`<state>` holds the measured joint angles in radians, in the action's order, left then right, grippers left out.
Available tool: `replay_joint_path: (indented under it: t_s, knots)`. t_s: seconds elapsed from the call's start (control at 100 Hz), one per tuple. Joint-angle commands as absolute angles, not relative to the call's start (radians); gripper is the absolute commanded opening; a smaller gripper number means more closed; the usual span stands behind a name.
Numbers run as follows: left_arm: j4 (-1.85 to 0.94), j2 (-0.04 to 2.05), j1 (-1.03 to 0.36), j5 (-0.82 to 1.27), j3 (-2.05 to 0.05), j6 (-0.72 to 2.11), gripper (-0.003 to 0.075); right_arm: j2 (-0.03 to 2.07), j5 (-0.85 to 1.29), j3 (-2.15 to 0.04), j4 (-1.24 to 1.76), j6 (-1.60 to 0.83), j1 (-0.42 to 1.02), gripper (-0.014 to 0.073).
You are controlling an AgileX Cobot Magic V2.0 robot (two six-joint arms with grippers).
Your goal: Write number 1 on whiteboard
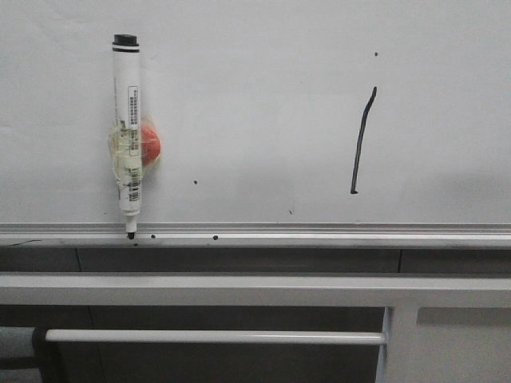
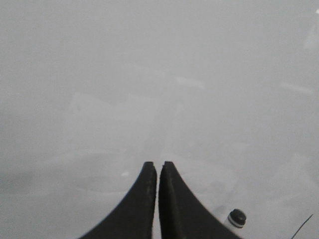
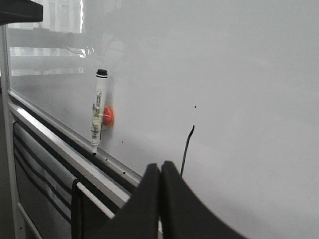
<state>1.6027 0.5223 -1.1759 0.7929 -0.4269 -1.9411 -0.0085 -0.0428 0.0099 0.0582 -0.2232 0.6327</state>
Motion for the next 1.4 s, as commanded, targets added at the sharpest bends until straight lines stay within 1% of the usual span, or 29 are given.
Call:
replay_joint_path:
  t_s: [0.0,0.06,0.12,0.27,0.33,0.41,0.55,0.65,0.75,0.85,1.11,1.21,1.24,1.25,1.26,1.27,1.3,1.31,1.39]
  knots:
    - [1.68,0.436,-0.993,0.521,-0.436,-1.941,-0.002,-0.001,-0.131,-0.015,0.059,-0.218,0.624,-0.0053]
    - [1.68,0.37,-0.841,0.382,-0.419,-1.941,-0.002,-0.001,-0.131,-0.015,0.059,-0.218,0.624,-0.0053]
    - [1.68,0.295,-0.718,0.265,-0.39,-1.941,-0.002,-0.001,-0.131,-0.015,0.059,-0.218,0.624,-0.0053]
    - [1.68,0.129,-0.411,0.108,-0.307,-1.95,-0.002,-0.001,-0.131,-0.015,0.059,-0.218,0.624,-0.0053]
    - [1.68,0.074,-0.315,0.05,-0.278,-1.95,-0.002,-0.001,-0.131,-0.015,0.059,-0.218,0.624,-0.0053]
    - [1.68,0.025,-0.192,0.024,-0.248,-1.951,-0.002,-0.001,-0.131,-0.015,0.059,-0.218,0.624,-0.0053]
    - [1.68,-0.009,-0.044,-0.008,-0.219,-2.016,-0.002,-0.001,-0.131,-0.015,0.059,-0.218,0.624,-0.0053]
    - [1.68,-0.009,0.018,-0.049,-0.215,-2.045,-0.002,-0.001,-0.131,-0.015,0.059,-0.218,0.624,-0.0053]
    - [1.69,-0.009,0.05,-0.095,-0.215,-2.071,-0.002,-0.001,-0.131,-0.015,0.059,-0.218,0.624,-0.0053]
    - [1.844,-0.009,0.054,-0.116,-0.212,-2.24,-0.002,-0.001,-0.131,-0.015,0.059,-0.218,0.624,-0.0053]
    - [1.842,-0.009,0.058,-0.115,-0.18,-2.258,-0.002,-0.001,-0.131,-0.015,0.059,-0.218,0.624,-0.0053]
    - [1.831,-0.009,0.052,-0.061,-0.18,-2.241,-0.002,-0.001,-0.131,-0.015,0.059,-0.218,0.624,-0.0053]
    - [1.752,-0.009,0.049,-0.034,-0.18,-2.177,-0.002,-0.001,-0.131,-0.015,0.059,-0.218,0.624,-0.0053]
    - [1.696,-0.009,0.047,-0.022,-0.18,-2.092,-0.002,-0.001,-0.131,-0.015,0.059,-0.218,0.624,-0.0053]
    - [1.665,-0.009,0.047,-0.017,-0.18,-2.092,-0.002,-0.001,-0.131,-0.015,0.059,-0.218,0.624,-0.0053]
    - [1.632,-0.009,0.047,-0.012,-0.18,-2.025,-0.002,-0.001,-0.131,-0.015,0.059,-0.218,0.624,-0.0053]
    - [1.484,-0.011,0.045,0.008,-0.182,-1.867,-0.002,-0.001,-0.131,-0.015,0.059,-0.218,0.624,-0.0053]
    - [1.398,-0.011,0.045,0.021,-0.185,-1.823,-0.002,-0.001,-0.131,-0.015,0.059,-0.218,0.624,-0.0053]
    - [0.898,-0.02,0.045,0.096,-0.205,-1.247,-0.002,-0.001,-0.131,-0.015,0.059,-0.218,0.624,-0.0053]
